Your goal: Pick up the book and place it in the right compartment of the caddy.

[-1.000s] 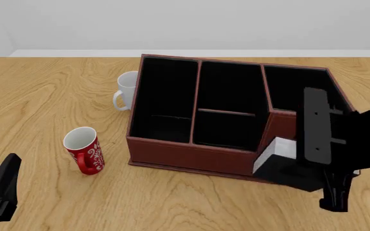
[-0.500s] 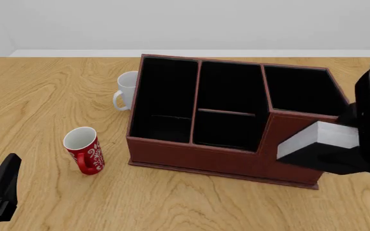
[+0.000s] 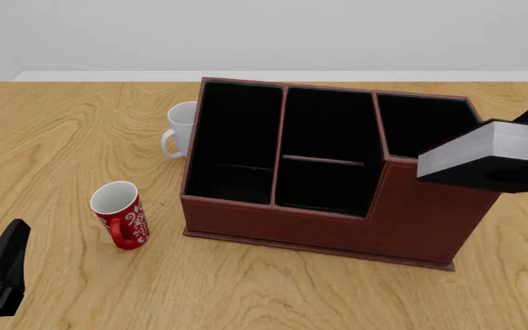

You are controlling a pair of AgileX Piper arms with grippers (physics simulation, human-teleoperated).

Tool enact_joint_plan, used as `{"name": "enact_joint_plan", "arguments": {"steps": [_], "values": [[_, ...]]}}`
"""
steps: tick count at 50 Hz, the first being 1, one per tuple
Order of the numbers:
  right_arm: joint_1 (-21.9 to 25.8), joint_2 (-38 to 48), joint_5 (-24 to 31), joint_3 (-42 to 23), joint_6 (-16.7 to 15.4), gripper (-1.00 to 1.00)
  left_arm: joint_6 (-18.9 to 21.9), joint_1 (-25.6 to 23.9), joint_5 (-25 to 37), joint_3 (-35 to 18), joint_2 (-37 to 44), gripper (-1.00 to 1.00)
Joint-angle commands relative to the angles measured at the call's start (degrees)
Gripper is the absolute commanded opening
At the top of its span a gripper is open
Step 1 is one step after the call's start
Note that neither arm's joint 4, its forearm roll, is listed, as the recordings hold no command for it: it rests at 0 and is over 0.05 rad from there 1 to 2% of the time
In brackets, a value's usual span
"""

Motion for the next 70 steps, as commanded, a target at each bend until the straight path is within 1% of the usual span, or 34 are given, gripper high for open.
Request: {"name": "enact_joint_plan", "arguments": {"steps": [1, 5, 12, 14, 17, 19, 21, 22, 24, 26, 28, 30, 31, 35, 36, 38, 39, 40, 42, 44, 46, 47, 50, 52, 53, 54, 56, 57, 58, 59, 63, 65, 66, 70], "values": [[-1.1, 2.7, 0.0, -4.9, -1.9, -1.0, 0.0, 0.0, 0.0, 0.0, 0.0, 1.0], [-1.7, 4.6, 0.0, -6.7, -2.7, -1.0, 0.0, 0.0, 0.0, 0.0, 0.0, 1.0], [-2.4, 7.6, 0.0, -10.3, -3.3, -1.0, 0.0, 0.0, 0.0, 0.0, 0.0, 1.0], [-3.7, 8.7, 0.0, -11.6, -4.4, -1.0, 0.0, 0.0, 0.0, 0.0, 0.0, 1.0], [-3.3, 10.5, 0.0, -13.3, -3.4, -1.0, 0.0, 0.0, 0.0, 0.0, 0.0, 1.0], [-4.2, 11.3, 0.0, -14.2, -4.1, -1.0, 0.0, 0.0, 0.0, 0.0, 0.0, 1.0], [-3.6, 12.6, 0.0, -15.8, -3.4, -1.0, 0.0, 0.0, 0.0, 0.0, 0.0, 1.0], [-4.0, 12.8, 0.0, -15.8, -3.9, -1.0, 0.0, 0.0, 0.0, 0.0, 0.0, 1.0], [-3.7, 13.6, 0.0, -16.7, -3.7, -1.0, 0.0, 0.0, 0.0, 0.0, 0.0, 1.0], [-4.0, 14.5, 0.0, -17.6, -4.3, -1.0, 0.0, 0.0, 0.0, 0.0, 0.0, 1.0], [-5.0, 14.9, 0.0, -17.9, -5.7, -1.0, 0.0, 0.0, 0.0, 0.0, 0.0, 1.0], [-4.2, 15.8, 0.0, -18.8, -4.9, -1.0, 0.0, 0.0, 0.0, 0.0, 0.0, 1.0], [-5.2, 15.9, 0.0, -18.4, -6.0, -1.0, 0.0, 0.0, 0.0, 0.0, 0.0, 1.0], [-3.8, 17.9, 0.0, -18.7, -3.9, -1.0, 0.0, 0.0, 0.0, 0.0, 0.0, 1.0], [-4.3, 18.1, 0.0, -19.0, -4.5, -1.0, 0.0, 0.0, 0.0, 0.0, 0.0, 1.0], [-2.9, 19.6, 0.0, -19.6, -2.1, -1.0, 0.0, 0.0, 0.0, 0.0, 0.0, 1.0], [-3.0, 19.7, 0.0, -19.5, -2.2, -1.0, 0.0, 0.0, 0.0, 0.0, 0.0, 1.0], [-4.1, 19.7, 0.0, -19.2, -3.4, -1.0, 0.0, 0.0, 0.0, 0.0, 0.0, 1.0], [-3.3, 20.7, 0.0, -19.7, -2.2, -1.0, 0.0, 0.0, 0.0, 0.0, 0.0, 1.0], [-3.8, 21.3, 0.0, -20.0, -2.6, -1.0, 0.0, 0.0, 0.0, 0.0, 0.0, 1.0], [-3.6, 21.8, 0.0, -20.3, -2.2, -1.0, 0.0, 0.0, 0.0, 0.0, 0.0, 1.0], [-4.0, 22.1, 0.0, -20.7, -2.7, -1.0, 0.0, 0.0, 0.0, 0.0, 0.0, 1.0], [-4.2, 22.5, 0.0, -20.2, -2.9, -1.0, 0.0, 0.0, 0.0, 0.0, 0.0, 1.0], [-5.3, 22.7, 0.0, -19.2, -3.7, -1.0, 0.0, 0.0, 0.0, 0.0, 0.0, 1.0], [-5.3, 23.2, 0.0, -19.8, -3.0, -1.0, 0.0, 0.0, 0.0, 0.0, 0.0, 1.0], [-6.3, 23.2, 0.0, -19.6, -4.2, -1.0, 0.0, 0.0, 0.0, 0.0, 0.0, 1.0], [-6.1, 23.8, 0.0, -20.2, -3.5, -1.0, 0.0, 0.0, 0.0, 0.0, 0.0, 1.0], [-7.2, 23.7, 0.0, -19.7, -4.4, -1.0, 0.0, 0.0, 0.0, 0.0, 0.0, 1.0], [-7.1, 24.2, 0.0, -20.0, -3.7, -1.0, 0.0, 0.0, 0.0, 0.0, 0.0, 1.0], [-7.6, 24.2, 0.0, -19.8, -4.2, -1.0, 0.0, 0.0, 0.0, 0.0, 0.0, 1.0], [-7.6, 25.1, 0.0, -20.4, -3.3, -1.0, 0.0, 0.0, 0.0, 0.0, 0.0, 1.0], [-8.5, 25.2, 0.0, -20.3, -4.0, -1.0, 0.0, 0.0, 0.0, 0.0, 0.0, 1.0], [-8.1, 25.5, 0.0, -20.7, -3.5, -1.0, 0.0, 0.0, 0.0, 0.0, 0.0, 1.0], [-8.5, 26.2, 0.0, -20.7, -3.5, -1.0, 0.0, 0.0, 0.0, 0.0, 0.0, 1.0]]}}
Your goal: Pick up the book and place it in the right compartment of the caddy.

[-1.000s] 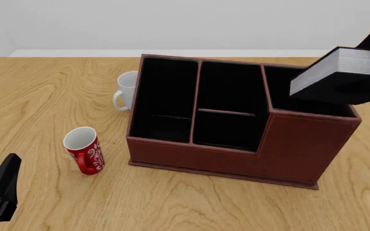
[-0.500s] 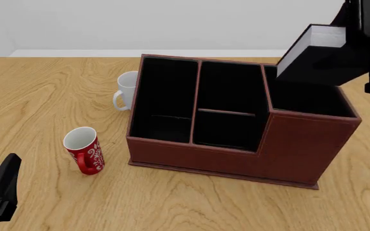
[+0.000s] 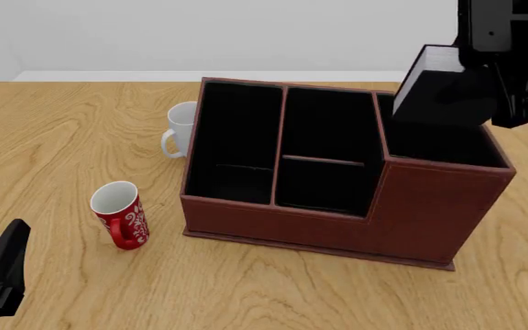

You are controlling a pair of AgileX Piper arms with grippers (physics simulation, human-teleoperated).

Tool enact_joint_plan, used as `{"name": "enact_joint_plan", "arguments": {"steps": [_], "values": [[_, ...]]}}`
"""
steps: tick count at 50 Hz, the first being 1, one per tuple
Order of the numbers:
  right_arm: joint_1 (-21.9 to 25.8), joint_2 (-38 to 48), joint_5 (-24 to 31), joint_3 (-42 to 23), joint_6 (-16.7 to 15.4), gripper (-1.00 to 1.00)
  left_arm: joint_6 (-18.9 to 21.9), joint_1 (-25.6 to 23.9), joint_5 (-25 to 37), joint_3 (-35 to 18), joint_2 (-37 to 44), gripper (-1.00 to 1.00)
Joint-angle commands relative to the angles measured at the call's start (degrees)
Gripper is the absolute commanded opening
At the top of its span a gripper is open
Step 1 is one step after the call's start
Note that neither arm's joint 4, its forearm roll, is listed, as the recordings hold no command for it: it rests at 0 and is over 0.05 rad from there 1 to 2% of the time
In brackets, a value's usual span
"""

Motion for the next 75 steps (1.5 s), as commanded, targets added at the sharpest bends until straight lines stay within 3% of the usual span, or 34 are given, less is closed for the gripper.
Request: {"name": "enact_joint_plan", "arguments": {"steps": [1, 12, 18, 20, 31, 37, 59, 63, 75], "values": [[-1.4, 2.3, 0.0, -1.5, 1.4, -1.0, 0.0, 0.0, 0.0, 0.0, 0.0, 1.0], [-3.0, 4.5, 0.0, -1.7, 2.3, -1.0, 0.0, 0.0, 0.0, 0.0, 0.0, 1.0], [-3.0, 6.2, 0.0, -3.8, 5.8, -1.0, 0.0, 0.0, 0.0, 0.0, 0.0, 1.0], [-5.6, 6.2, 0.0, -3.6, 3.6, -1.0, 0.0, 0.0, 0.0, 0.0, 0.0, 1.0], [-5.0, 8.2, 0.0, -4.9, 7.1, -1.0, 0.0, 0.0, 0.0, 0.0, 0.0, 1.0], [-6.9, 8.7, 0.0, -3.9, 6.1, -1.0, 0.0, 0.0, 0.0, 0.0, 0.0, 1.0], [-5.6, 10.3, 0.0, -3.7, 9.5, -1.0, 0.0, 0.0, 0.0, 0.0, 0.0, 1.0], [-4.6, 10.8, 0.0, -3.9, 11.3, -1.0, 0.0, 0.0, 0.0, 0.0, 0.0, 1.0], [-5.6, 12.0, 0.0, -1.8, 11.9, -1.0, 0.0, 0.0, 0.0, 0.0, 0.0, 1.0]]}}
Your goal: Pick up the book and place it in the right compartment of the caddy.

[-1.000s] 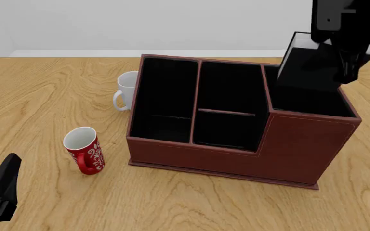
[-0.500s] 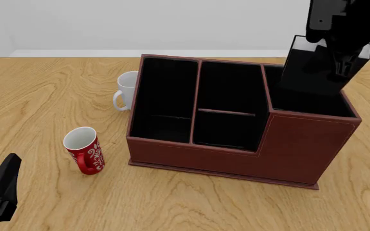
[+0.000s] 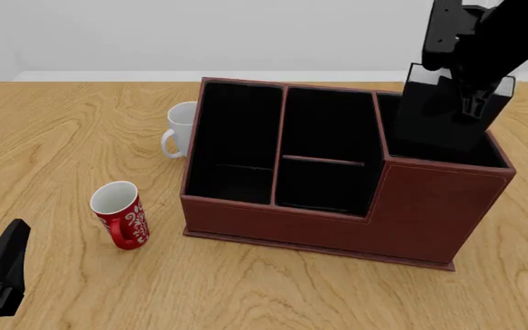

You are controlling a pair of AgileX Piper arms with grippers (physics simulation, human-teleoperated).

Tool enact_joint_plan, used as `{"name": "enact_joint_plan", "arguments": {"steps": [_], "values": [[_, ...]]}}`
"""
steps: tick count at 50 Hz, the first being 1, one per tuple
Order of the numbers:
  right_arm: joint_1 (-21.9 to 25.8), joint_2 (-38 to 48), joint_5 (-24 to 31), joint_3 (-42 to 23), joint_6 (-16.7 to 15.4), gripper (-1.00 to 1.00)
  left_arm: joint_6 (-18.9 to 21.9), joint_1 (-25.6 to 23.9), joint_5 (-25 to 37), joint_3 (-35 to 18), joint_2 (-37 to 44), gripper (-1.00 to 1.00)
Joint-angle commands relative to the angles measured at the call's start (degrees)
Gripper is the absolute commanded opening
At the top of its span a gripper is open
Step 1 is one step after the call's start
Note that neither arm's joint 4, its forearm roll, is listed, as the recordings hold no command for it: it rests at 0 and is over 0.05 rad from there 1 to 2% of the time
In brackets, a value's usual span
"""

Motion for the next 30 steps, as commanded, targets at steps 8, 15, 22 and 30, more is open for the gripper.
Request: {"name": "enact_joint_plan", "arguments": {"steps": [8, 15, 22, 30], "values": [[-0.4, 1.4, 0.0, 1.5, 3.0, -1.0, 0.0, 0.0, 0.0, 0.0, 0.0, 1.0], [-1.3, 2.6, 0.0, 1.3, 3.7, -1.0, 0.0, 0.0, 0.0, 0.0, 0.0, 1.0], [-0.7, 3.5, 0.0, 1.0, 5.2, -1.0, 0.0, 0.0, 0.0, 0.0, 0.0, 1.0], [-1.1, 4.6, 0.0, 0.8, 5.6, -1.0, 0.0, 0.0, 0.0, 0.0, 0.0, 1.0]]}}
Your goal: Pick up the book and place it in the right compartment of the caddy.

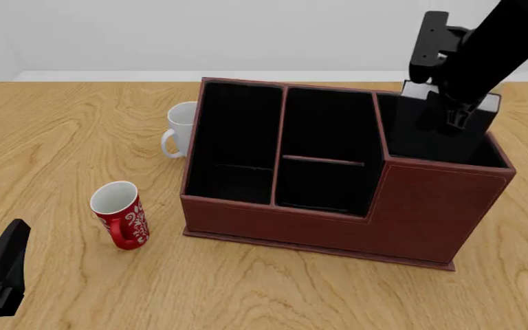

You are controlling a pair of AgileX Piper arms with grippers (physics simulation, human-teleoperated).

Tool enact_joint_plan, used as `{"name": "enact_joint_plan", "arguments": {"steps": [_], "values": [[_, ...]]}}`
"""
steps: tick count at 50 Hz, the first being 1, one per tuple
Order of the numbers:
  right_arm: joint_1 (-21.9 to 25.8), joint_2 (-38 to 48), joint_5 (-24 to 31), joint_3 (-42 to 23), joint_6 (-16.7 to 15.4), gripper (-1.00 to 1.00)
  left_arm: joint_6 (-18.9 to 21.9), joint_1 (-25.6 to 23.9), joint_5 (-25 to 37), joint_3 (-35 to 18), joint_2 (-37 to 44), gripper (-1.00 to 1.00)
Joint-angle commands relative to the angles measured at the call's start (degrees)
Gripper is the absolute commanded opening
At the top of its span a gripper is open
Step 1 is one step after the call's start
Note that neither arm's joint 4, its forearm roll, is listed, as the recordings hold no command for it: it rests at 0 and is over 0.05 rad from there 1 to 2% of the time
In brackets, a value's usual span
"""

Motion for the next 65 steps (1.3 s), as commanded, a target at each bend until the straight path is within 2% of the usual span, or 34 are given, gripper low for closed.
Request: {"name": "enact_joint_plan", "arguments": {"steps": [1, 13, 14, 23, 26, 28, 30, 31, 41, 42, 56, 59, 61, 62, 63, 65], "values": [[-0.3, 1.2, 0.0, -0.2, 2.1, -1.0, 0.0, 0.0, 0.0, 0.0, 0.0, 1.0], [-0.9, 3.2, 0.0, 0.0, 3.1, -1.0, 0.0, 0.0, 0.0, 0.0, 0.0, 1.0], [-0.2, 3.2, 0.0, 0.2, 4.1, -1.0, 0.0, 0.0, 0.0, 0.0, 0.0, 1.0], [0.3, 4.2, -0.2, 0.6, 5.0, -1.0, 0.0, 0.0, 0.0, 0.0, 0.0, 1.0], [-0.2, 4.8, -0.2, 0.5, 5.0, -1.0, 0.0, 0.0, 0.0, 0.0, 0.0, 1.0], [-2.0, 5.5, -1.0, 1.3, 3.7, -1.0, 0.0, 0.0, 0.0, 0.0, 0.0, 1.0], [-2.1, 6.0, -0.9, 1.6, 4.5, -1.0, 0.0, 0.0, 0.0, 0.0, 0.0, 1.0], [-2.9, 6.1, -1.3, 1.7, 3.6, -1.0, 0.0, 0.0, 0.0, 0.0, 0.0, 1.0], [-3.1, 6.8, -2.1, 1.6, 3.6, -1.0, 0.0, 0.0, 0.0, 0.0, 0.0, 1.0], [-2.9, 6.4, -1.9, 2.6, 3.6, 1.0, 0.0, 0.0, 0.0, 0.0, 0.0, 1.0], [-2.9, 5.5, -1.3, 1.8, 3.8, 1.0, 0.0, 0.0, 0.0, 0.0, 0.0, 1.0], [-0.3, 3.7, -0.5, 0.0, 6.4, 1.0, 0.0, 0.0, 0.0, 0.0, 0.0, 1.0], [-1.2, 2.7, -1.0, 0.7, 5.1, 1.0, 0.0, 0.0, 0.0, 0.0, 0.0, 1.0], [-0.7, 1.4, -1.2, 1.2, 5.2, 1.0, 0.0, 0.0, 0.0, 0.0, 0.0, 1.0], [1.5, 0.3, -0.9, 1.4, 7.2, 1.0, 0.0, 0.0, 0.0, 0.0, 0.0, 1.0], [1.6, -2.1, -2.3, 2.6, 6.1, 1.0, 0.0, 0.0, 0.0, 0.0, 0.0, 1.0]]}}
